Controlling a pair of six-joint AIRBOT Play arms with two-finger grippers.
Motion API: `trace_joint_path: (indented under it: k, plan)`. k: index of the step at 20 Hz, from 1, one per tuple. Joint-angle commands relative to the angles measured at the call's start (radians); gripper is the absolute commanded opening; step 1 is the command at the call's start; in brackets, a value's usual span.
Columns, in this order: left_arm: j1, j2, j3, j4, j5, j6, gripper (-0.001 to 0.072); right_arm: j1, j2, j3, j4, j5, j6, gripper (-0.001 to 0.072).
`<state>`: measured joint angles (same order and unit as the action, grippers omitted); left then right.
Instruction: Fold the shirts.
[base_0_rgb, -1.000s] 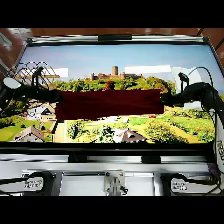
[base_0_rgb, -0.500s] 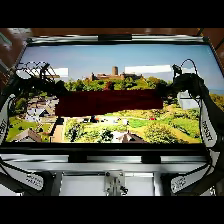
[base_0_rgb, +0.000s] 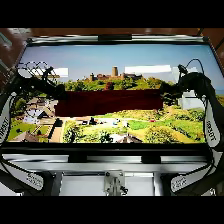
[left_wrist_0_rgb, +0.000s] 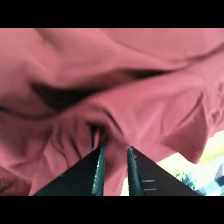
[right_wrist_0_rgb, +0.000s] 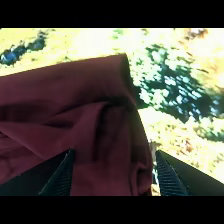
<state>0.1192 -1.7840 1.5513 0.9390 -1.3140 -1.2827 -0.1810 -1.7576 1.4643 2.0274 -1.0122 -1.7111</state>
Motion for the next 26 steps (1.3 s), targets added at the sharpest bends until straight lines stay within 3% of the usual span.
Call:
trace_joint_path:
  k: [1, 2, 4, 7, 8, 9, 10, 12, 14, 15, 16, 21, 26]
  plan:
    - [-0.001, 0.018, 0.019, 0.003, -0.04, 0.018, 0.0216, -0.061, -0.035, 0.001, 0.109, -0.09, 0.011, 0.0634]
    - [-0.001, 0.029, 0.019, 0.003, -0.04, 0.018, 0.0233, -0.061, -0.056, 0.001, 0.119, -0.102, 0.014, 0.0634]
    - [-0.002, 0.054, 0.019, 0.002, -0.04, 0.019, 0.0405, -0.043, -0.092, 0.001, 0.15, -0.099, 0.027, 0.0634]
    - [-0.002, 0.1, 0.019, -0.019, -0.032, 0.069, 0.0405, -0.001, -0.137, 0.001, 0.194, -0.101, 0.048, 0.0628]
    - [-0.002, 0.116, 0.019, -0.033, -0.022, 0.075, 0.0405, 0.012, -0.145, 0.001, 0.198, -0.106, 0.05, 0.0521]
    - [-0.002, 0.132, 0.019, -0.061, -0.014, 0.095, 0.0405, 0.024, -0.145, 0.001, 0.193, -0.104, 0.039, 0.0258]
    - [-0.002, 0.144, 0.019, -0.096, -0.01, 0.109, 0.0405, 0.029, -0.138, 0.002, 0.201, -0.098, 0.006, 0.0083]
    - [-0.004, 0.151, 0.019, -0.186, -0.003, 0.111, 0.0402, 0.03, -0.1, 0.002, 0.235, -0.101, -0.069, 0.0083]
    - [-0.029, 0.145, 0.018, -0.272, -0.002, 0.108, 0.0316, 0.027, -0.017, 0.002, 0.245, -0.102, -0.081, 0.0083]
    - [-0.063, 0.136, 0.018, -0.297, 0.008, 0.108, 0.0105, 0.027, 0.04, 0.002, 0.246, -0.106, -0.081, 0.0083]
    - [-0.111, 0.126, 0.017, -0.3, 0.027, 0.107, 0.0035, 0.027, 0.097, 0.002, 0.246, -0.122, -0.08, 0.0083]
    - [-0.385, 0.093, -0.016, -0.3, 0.189, 0.073, 0.0034, 0.043, 0.382, 0.001, 0.24, -0.292, -0.005, 0.0083]
    - [-0.575, 0.092, -0.115, -0.301, 0.408, -0.024, 0.0034, 0.084, 0.569, 0.001, 0.241, -0.361, 0.089, 0.0083]
